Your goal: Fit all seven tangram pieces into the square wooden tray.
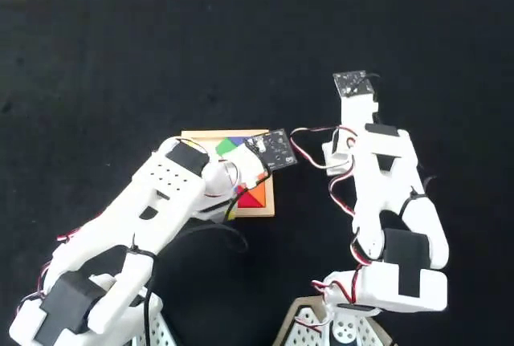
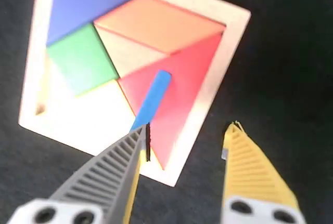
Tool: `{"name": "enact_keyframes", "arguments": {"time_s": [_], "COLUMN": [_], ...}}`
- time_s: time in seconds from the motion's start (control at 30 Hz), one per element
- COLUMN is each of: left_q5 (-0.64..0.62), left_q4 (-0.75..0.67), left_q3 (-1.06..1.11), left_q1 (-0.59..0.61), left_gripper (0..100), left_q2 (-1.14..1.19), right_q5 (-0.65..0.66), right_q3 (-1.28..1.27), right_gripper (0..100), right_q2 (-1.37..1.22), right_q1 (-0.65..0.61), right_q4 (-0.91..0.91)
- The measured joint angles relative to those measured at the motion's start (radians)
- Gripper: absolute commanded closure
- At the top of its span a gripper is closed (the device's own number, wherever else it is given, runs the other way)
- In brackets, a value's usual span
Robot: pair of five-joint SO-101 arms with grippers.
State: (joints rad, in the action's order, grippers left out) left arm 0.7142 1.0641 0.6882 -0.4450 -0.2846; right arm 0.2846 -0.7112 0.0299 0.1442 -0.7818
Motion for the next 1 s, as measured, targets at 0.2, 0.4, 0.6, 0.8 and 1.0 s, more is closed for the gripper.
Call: {"name": "enact_keyframes", "arguments": {"time_s": [0.2,0.4,0.6,0.8,1.0], "left_q5": [0.000,0.055,0.046,0.218,0.327], "left_q4": [-0.089,-0.115,-0.063,0.161,0.327], "left_q3": [0.032,0.032,-0.066,-0.287,-0.565], "left_q1": [0.028,0.086,0.107,0.110,0.153], "left_gripper": [77,77,77,76,76], "left_q2": [0.023,0.144,0.199,0.199,0.238], "right_q5": [-0.002,-0.002,-0.002,-0.002,-0.002], "right_q3": [-0.011,-0.011,-0.011,-0.011,-0.011], "right_gripper": [98.8,98.8,98.8,98.7,98.7], "right_q2": [0.000,0.000,0.000,0.000,0.000], "right_q1": [0.002,0.002,0.002,0.002,0.002], "right_q4": [0.021,0.021,0.021,0.021,0.021]}}
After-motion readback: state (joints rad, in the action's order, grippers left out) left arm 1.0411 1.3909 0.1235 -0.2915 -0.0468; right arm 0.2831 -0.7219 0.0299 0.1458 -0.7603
